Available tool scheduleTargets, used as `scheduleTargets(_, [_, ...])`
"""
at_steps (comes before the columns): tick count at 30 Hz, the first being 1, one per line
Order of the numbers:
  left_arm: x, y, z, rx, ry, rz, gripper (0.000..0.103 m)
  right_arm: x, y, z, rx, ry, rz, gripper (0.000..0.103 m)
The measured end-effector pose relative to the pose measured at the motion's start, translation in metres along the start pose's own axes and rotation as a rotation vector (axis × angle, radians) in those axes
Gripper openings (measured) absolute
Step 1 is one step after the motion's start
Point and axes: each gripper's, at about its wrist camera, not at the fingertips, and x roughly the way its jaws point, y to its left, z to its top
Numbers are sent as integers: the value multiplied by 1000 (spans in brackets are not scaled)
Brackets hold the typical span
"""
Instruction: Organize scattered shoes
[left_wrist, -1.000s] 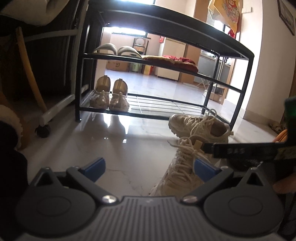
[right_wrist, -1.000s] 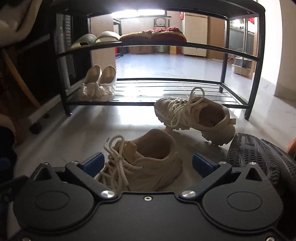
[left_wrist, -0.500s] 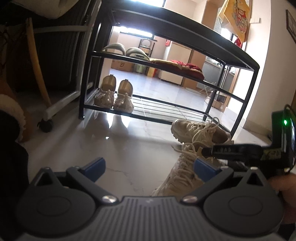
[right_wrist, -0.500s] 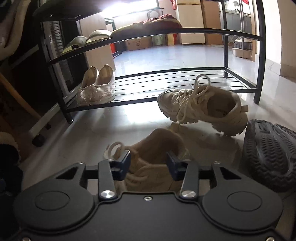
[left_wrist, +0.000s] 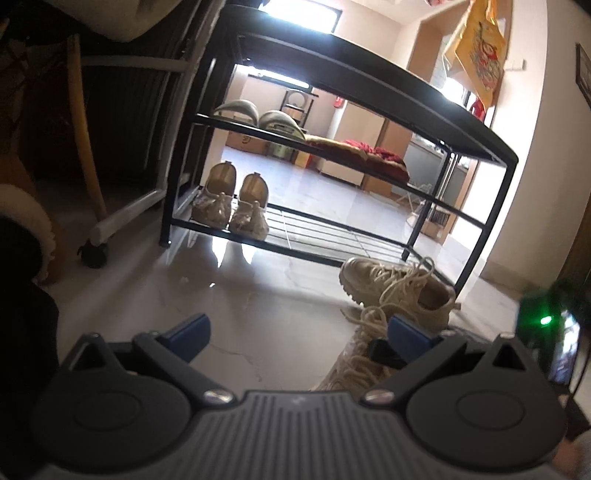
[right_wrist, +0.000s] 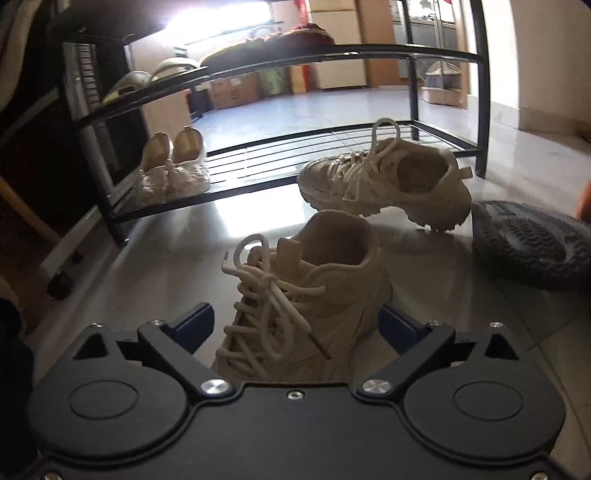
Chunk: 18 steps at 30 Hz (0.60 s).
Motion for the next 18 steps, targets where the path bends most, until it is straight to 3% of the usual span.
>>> scheduleTargets(9, [-5,9,4,-28,-31,31,103,32,21,-10,32,58,-102,97])
scheduleTargets(18, [2,11,3,-36,-14,41,103,50,32,-19,-93,88,-132,98])
